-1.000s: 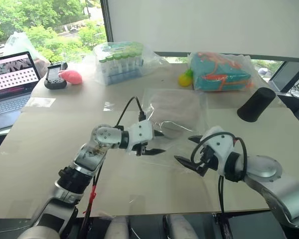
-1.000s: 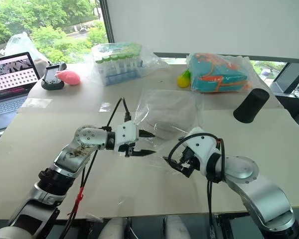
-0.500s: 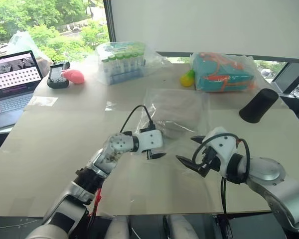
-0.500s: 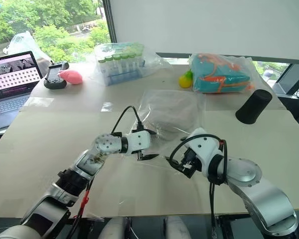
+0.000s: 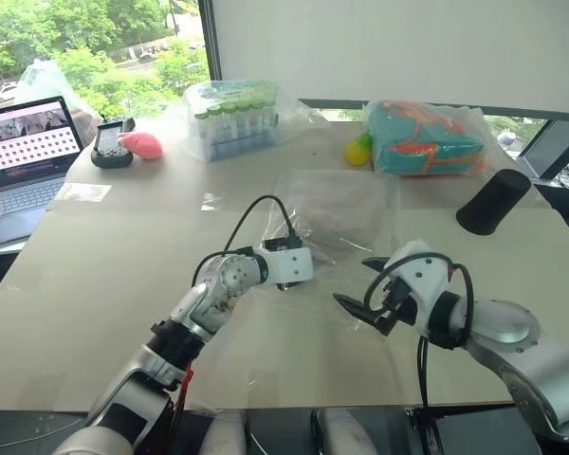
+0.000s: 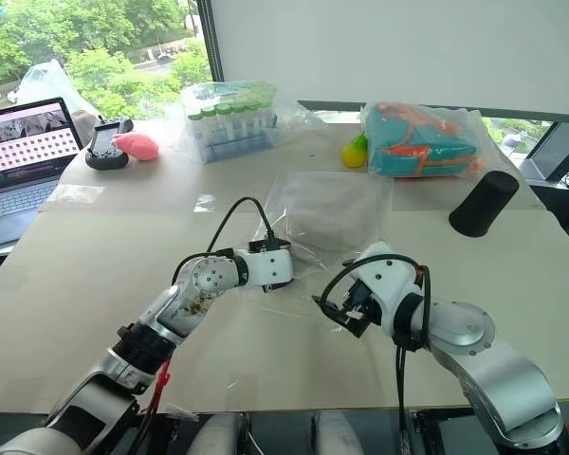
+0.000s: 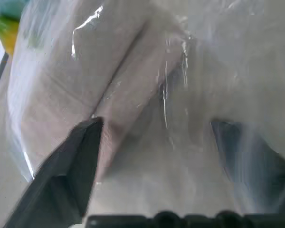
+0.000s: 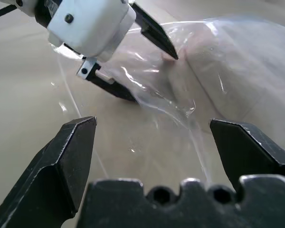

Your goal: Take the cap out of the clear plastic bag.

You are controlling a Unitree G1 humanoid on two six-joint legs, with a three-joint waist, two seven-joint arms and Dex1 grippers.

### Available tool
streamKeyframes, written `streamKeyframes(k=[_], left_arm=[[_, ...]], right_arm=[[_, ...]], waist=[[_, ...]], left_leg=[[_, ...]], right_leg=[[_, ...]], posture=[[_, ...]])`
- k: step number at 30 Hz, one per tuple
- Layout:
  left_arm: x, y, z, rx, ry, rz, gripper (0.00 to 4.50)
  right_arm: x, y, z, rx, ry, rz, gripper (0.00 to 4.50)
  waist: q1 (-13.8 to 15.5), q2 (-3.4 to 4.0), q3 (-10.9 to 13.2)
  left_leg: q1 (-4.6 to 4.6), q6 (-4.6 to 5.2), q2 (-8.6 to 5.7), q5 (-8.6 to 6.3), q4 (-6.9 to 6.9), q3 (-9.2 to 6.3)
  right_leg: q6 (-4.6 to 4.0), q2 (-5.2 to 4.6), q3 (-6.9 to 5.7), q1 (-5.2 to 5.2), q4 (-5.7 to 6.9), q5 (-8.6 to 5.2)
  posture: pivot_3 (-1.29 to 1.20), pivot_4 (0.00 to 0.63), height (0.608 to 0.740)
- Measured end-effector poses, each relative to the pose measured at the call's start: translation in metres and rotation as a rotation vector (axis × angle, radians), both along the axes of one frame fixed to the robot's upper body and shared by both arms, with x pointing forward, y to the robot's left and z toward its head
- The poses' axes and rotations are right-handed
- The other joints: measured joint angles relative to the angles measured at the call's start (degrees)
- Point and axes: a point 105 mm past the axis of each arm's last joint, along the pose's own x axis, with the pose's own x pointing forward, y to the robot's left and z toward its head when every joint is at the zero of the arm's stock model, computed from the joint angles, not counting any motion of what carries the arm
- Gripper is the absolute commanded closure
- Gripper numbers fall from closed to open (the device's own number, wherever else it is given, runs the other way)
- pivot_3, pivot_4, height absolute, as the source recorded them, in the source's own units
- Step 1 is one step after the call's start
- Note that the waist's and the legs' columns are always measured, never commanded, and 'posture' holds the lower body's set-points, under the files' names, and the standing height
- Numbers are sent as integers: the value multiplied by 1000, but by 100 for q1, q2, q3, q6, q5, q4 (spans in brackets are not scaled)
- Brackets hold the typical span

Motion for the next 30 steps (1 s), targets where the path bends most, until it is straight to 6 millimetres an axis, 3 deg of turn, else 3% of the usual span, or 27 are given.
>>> streamKeyframes(k=[7,20,25,30], left_arm=[[-2,-6,7,-36,-26,24,4421],[6,-9,19,-54,-69,35,4421],[24,-4,50,-103,-115,64,4421],[30,-9,83,-193,-71,31,4421]], right_arm=[[1,1,2,3,-8,2,0],[3,2,3,3,-12,3,0],[4,3,4,6,-16,4,0],[1,7,4,28,-4,32,0]], waist=[[30,0,0],[30,0,0],[28,0,0],[33,-1,1]], left_leg=[[-1,0,0,0,0,0],[2,0,-1,0,1,0],[-6,0,-1,0,0,-1],[-15,0,-2,0,4,-4]], right_leg=[[0,0,0,1,0,0],[0,0,0,3,0,0],[0,0,0,-3,-1,0],[1,-1,-4,-7,0,1]], posture=[[0,150,740],[0,150,740],[0,150,740],[0,150,740]])
